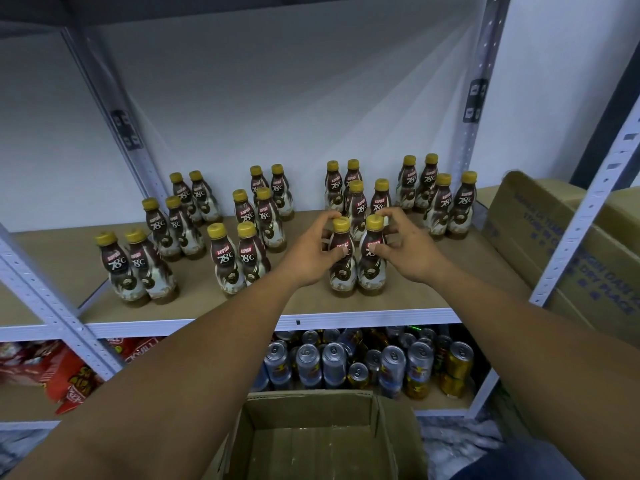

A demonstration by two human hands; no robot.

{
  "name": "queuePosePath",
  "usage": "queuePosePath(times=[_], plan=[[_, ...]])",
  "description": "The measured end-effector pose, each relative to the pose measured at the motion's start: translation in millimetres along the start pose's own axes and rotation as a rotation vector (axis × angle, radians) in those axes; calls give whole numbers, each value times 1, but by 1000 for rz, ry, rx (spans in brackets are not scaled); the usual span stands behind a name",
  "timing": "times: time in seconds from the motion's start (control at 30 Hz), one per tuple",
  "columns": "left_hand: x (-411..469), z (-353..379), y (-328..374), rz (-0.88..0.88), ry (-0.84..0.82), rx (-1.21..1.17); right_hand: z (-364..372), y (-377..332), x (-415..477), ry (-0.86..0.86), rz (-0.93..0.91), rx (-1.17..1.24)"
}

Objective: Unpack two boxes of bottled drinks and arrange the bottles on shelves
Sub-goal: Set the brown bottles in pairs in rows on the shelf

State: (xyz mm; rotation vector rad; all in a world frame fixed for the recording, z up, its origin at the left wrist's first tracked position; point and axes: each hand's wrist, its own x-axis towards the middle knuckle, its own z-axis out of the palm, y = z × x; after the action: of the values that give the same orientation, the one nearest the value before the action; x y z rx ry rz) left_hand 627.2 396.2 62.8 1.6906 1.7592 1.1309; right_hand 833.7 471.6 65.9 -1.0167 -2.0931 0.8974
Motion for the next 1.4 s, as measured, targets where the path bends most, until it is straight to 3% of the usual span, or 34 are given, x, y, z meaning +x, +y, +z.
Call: queuePosePath(times=[0.77,1.13,1.4], plan=[[3,-5,-5,28,4,-60,-6,3,6,-28,-11,-55],[48,-24,23,-22,206,-197,-41,-10,42,-6,-43,-157],[114,-32,20,16,138,47,-63,-4,99,12,-49,-267]])
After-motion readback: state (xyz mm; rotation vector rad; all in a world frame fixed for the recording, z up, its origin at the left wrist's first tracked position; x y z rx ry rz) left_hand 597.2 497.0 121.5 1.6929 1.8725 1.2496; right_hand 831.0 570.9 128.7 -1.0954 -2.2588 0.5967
